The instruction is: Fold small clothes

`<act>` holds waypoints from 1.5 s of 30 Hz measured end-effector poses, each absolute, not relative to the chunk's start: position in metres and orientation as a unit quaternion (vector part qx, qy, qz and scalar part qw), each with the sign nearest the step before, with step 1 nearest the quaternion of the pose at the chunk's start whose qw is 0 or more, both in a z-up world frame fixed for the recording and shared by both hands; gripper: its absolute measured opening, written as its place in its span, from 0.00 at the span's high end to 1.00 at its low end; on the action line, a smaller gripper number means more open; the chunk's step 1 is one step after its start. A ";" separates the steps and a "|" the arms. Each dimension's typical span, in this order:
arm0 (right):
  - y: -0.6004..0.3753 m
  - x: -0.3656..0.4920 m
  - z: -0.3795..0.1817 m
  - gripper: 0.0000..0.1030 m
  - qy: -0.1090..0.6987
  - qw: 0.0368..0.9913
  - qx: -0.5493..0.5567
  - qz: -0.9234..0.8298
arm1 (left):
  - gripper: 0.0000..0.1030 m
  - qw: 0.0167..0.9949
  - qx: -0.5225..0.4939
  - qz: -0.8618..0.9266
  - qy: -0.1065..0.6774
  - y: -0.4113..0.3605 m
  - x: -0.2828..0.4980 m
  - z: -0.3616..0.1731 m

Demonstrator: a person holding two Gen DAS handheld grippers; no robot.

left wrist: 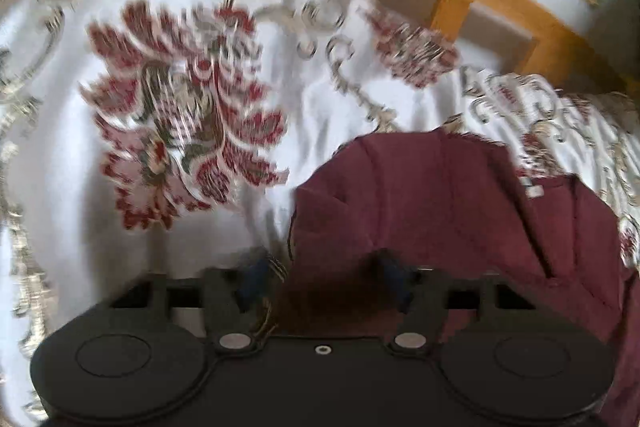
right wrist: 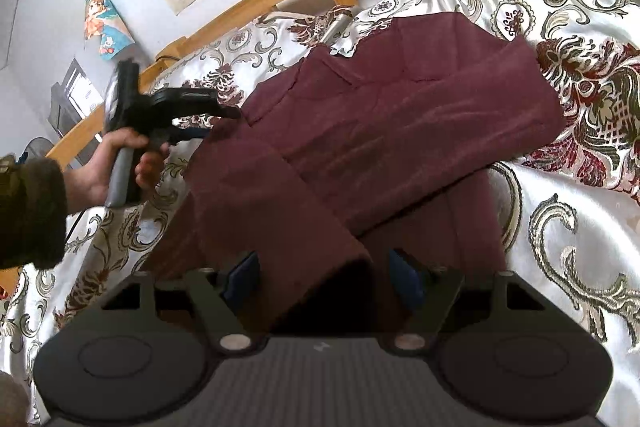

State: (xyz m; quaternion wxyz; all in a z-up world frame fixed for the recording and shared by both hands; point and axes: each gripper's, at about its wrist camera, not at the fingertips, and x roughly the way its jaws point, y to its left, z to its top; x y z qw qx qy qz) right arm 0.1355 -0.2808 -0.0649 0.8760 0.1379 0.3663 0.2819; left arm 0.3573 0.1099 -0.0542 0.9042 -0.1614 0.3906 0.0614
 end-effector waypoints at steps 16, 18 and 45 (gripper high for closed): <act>-0.285 0.134 -0.062 0.26 0.373 0.877 0.143 0.269 | 0.31 0.922 -0.120 0.145 0.338 0.101 0.326 -0.039; -0.285 0.133 -0.060 0.26 0.374 0.879 0.140 0.261 | 0.28 0.923 -0.116 0.162 0.329 0.101 0.300 -0.035; -0.298 0.116 -0.035 0.06 0.348 0.907 0.090 0.220 | 0.13 0.906 -0.050 0.156 0.390 0.062 0.188 -0.022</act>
